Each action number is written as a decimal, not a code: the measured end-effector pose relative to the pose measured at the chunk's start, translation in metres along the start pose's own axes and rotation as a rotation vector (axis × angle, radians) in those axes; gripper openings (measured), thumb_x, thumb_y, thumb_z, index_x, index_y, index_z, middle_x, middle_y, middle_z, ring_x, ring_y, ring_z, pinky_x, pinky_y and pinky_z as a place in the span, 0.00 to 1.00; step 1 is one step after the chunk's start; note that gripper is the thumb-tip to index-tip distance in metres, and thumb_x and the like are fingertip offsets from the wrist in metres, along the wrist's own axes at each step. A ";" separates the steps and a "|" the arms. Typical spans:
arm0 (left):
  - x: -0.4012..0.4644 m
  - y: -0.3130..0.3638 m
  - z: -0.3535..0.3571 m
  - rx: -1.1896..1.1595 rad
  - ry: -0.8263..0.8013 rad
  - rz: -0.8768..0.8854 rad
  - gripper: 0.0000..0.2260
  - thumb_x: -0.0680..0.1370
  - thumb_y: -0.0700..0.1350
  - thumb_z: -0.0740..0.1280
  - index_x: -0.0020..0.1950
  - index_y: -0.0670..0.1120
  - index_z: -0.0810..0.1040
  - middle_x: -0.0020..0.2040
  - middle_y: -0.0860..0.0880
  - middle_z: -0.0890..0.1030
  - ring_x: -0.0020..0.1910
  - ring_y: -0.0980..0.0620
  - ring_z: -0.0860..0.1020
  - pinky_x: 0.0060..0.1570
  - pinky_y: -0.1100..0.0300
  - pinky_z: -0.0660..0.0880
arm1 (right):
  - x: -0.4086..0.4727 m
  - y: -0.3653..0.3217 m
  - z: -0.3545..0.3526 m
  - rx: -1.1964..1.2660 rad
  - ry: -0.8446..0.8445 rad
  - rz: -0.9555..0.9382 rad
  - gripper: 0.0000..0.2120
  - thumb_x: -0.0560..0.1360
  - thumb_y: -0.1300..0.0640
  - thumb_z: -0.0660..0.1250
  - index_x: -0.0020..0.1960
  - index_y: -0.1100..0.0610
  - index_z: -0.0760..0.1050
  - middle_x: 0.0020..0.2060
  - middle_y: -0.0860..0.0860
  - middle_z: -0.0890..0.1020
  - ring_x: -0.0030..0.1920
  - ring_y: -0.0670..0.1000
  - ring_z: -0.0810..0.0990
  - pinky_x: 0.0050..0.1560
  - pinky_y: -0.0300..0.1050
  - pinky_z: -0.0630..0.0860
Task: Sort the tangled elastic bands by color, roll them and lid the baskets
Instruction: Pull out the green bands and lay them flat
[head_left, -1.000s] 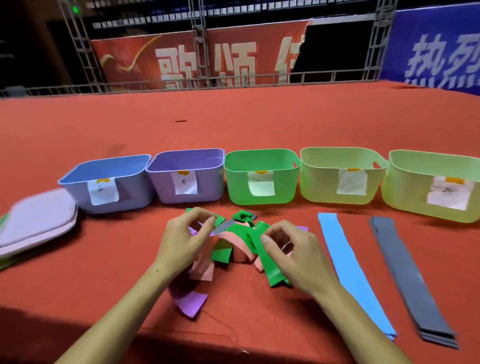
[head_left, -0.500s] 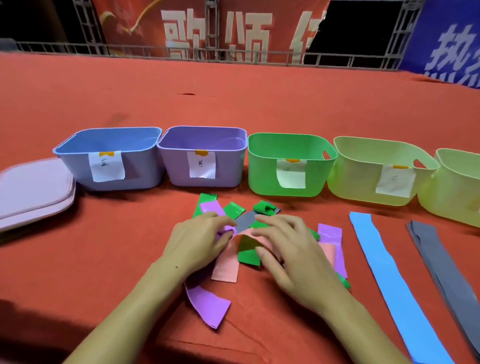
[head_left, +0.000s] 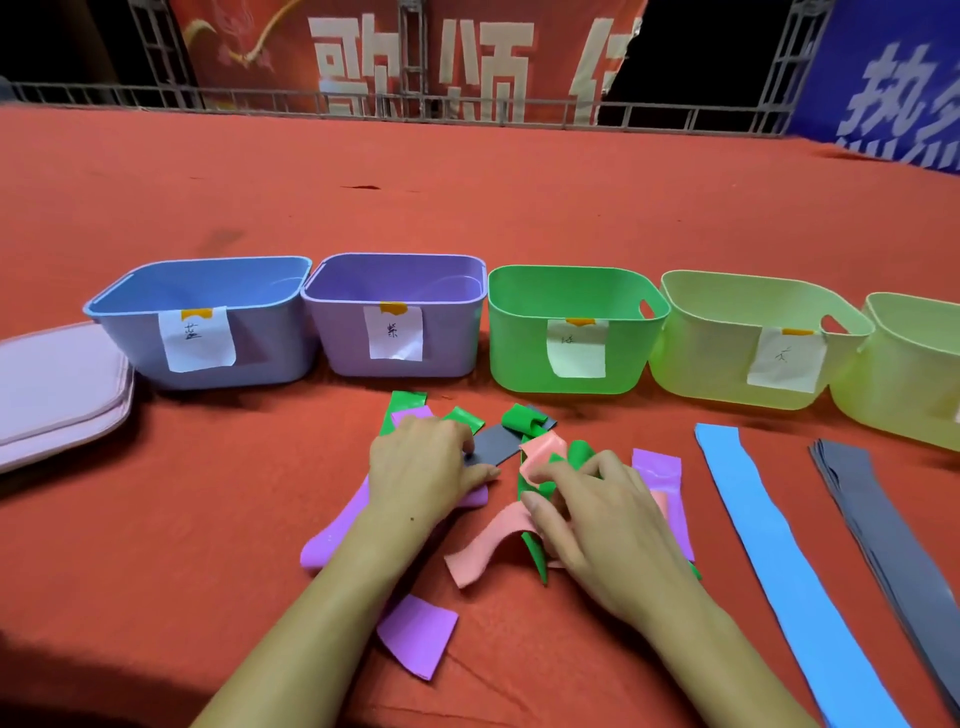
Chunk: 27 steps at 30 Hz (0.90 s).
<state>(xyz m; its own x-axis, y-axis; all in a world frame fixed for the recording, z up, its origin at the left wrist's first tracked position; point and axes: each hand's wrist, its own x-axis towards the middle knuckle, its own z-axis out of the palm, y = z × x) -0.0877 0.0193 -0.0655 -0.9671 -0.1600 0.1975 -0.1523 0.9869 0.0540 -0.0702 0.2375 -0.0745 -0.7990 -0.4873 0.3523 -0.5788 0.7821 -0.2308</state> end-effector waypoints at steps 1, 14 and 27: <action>0.002 0.001 0.002 -0.022 0.019 -0.006 0.23 0.74 0.71 0.71 0.60 0.58 0.84 0.56 0.53 0.82 0.63 0.47 0.79 0.44 0.55 0.70 | 0.000 -0.001 -0.001 0.003 0.005 0.003 0.18 0.82 0.36 0.54 0.61 0.43 0.75 0.39 0.39 0.70 0.48 0.52 0.72 0.51 0.51 0.72; 0.010 0.002 0.011 -0.132 0.115 -0.050 0.14 0.73 0.59 0.68 0.42 0.49 0.85 0.39 0.48 0.82 0.43 0.44 0.79 0.37 0.55 0.75 | 0.000 0.003 0.002 0.102 -0.048 0.077 0.18 0.82 0.35 0.54 0.59 0.42 0.76 0.42 0.38 0.80 0.51 0.49 0.71 0.57 0.52 0.73; -0.009 -0.017 -0.040 -0.832 0.504 -0.161 0.06 0.74 0.54 0.71 0.43 0.57 0.88 0.42 0.62 0.88 0.43 0.60 0.86 0.50 0.49 0.83 | 0.001 -0.001 -0.004 0.208 -0.029 0.104 0.20 0.81 0.35 0.53 0.65 0.40 0.74 0.45 0.38 0.82 0.53 0.47 0.71 0.70 0.54 0.69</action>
<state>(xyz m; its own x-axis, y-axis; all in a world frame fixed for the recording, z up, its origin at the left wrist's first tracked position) -0.0680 0.0034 -0.0289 -0.7183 -0.4725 0.5106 0.1041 0.6527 0.7505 -0.0697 0.2377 -0.0701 -0.8587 -0.4217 0.2912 -0.5118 0.7331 -0.4479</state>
